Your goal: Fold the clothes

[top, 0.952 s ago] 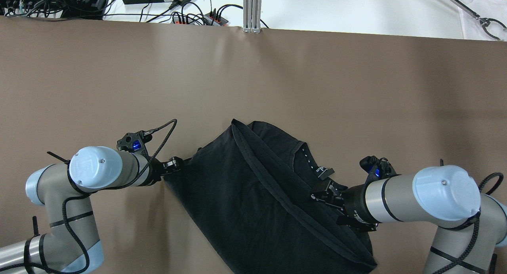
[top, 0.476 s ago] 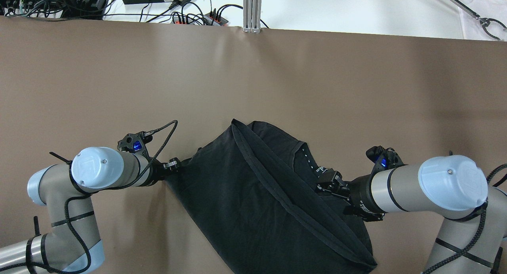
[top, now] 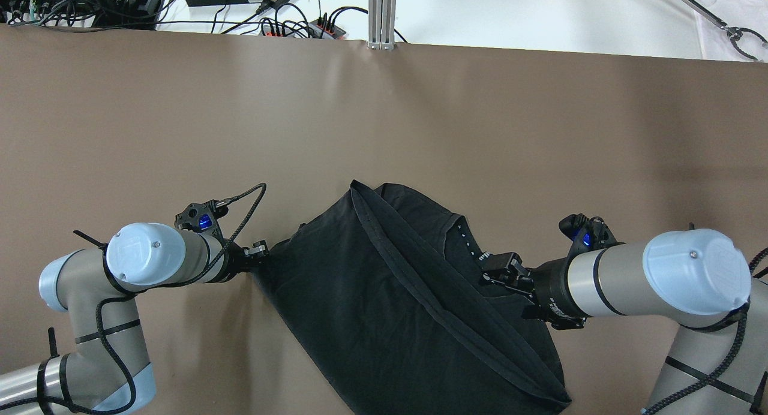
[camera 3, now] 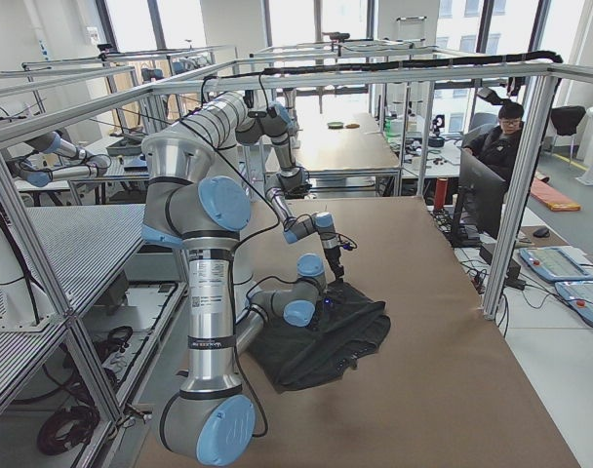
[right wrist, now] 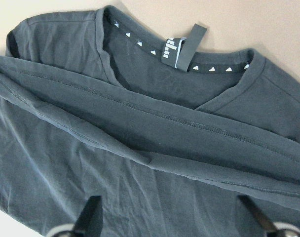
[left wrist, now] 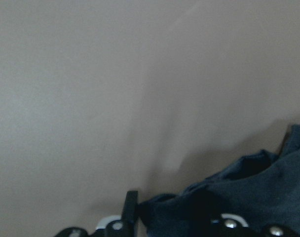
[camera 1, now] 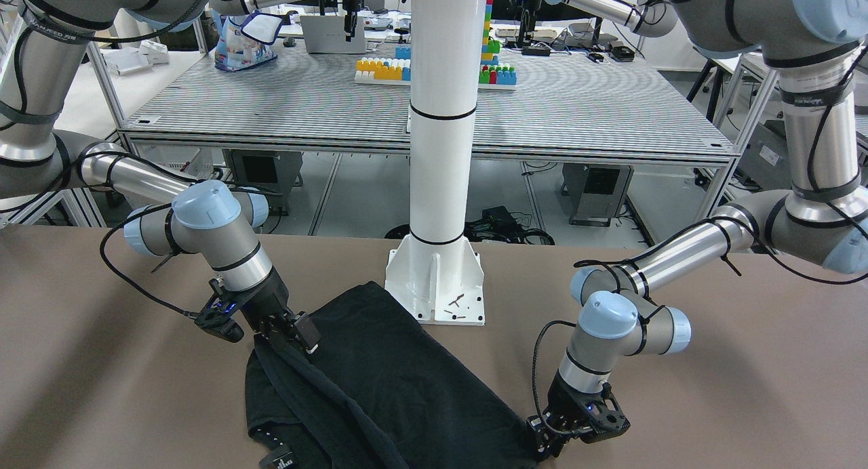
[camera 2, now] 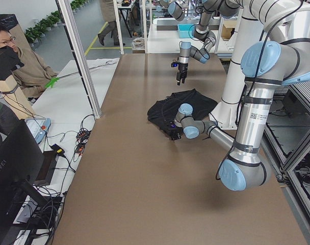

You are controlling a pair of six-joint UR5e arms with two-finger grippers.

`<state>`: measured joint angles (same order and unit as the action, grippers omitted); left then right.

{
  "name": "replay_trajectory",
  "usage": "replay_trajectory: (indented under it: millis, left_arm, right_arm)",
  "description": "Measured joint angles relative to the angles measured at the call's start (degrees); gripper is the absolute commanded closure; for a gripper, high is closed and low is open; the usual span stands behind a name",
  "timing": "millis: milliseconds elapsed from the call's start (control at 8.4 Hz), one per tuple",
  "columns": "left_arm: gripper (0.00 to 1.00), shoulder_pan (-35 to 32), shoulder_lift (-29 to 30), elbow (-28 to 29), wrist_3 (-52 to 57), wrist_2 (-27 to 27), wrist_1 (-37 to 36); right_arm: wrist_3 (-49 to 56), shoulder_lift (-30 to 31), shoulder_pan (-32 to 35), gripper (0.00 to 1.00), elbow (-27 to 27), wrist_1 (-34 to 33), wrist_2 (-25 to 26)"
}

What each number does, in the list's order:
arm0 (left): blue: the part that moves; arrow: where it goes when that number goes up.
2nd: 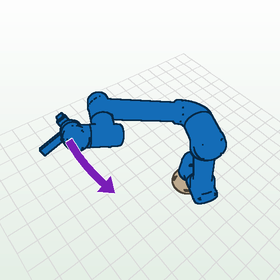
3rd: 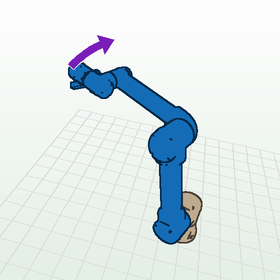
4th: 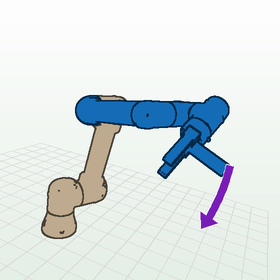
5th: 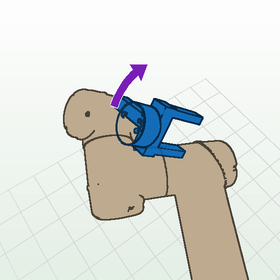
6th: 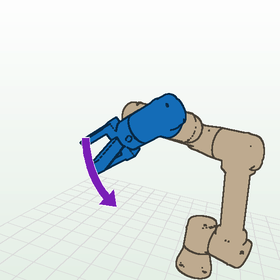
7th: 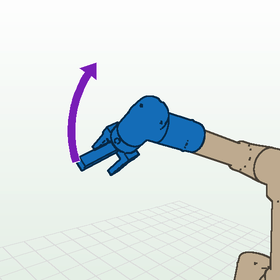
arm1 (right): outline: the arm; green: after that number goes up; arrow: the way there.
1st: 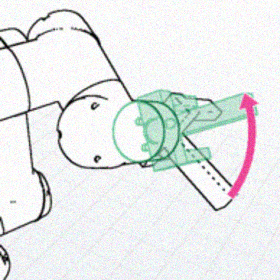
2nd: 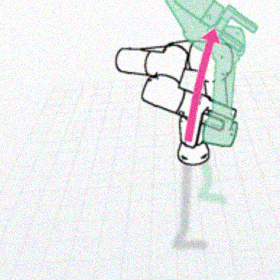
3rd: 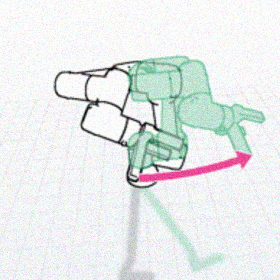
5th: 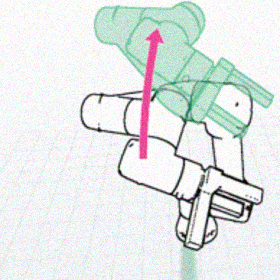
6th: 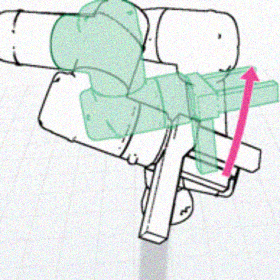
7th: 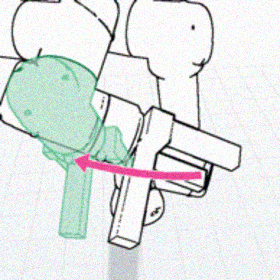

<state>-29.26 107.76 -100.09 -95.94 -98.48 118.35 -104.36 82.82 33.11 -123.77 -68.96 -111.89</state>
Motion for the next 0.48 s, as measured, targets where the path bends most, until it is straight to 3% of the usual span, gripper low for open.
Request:
replay_trajectory:
  millis: [476]
  left_arm:
    - [1.0, -4.75, -0.08, -0.29, 5.54, -5.77, -0.3]
  right_arm:
    - [0.03, -0.04, 0.45, 0.05, -0.15, -0.03, 0.04]
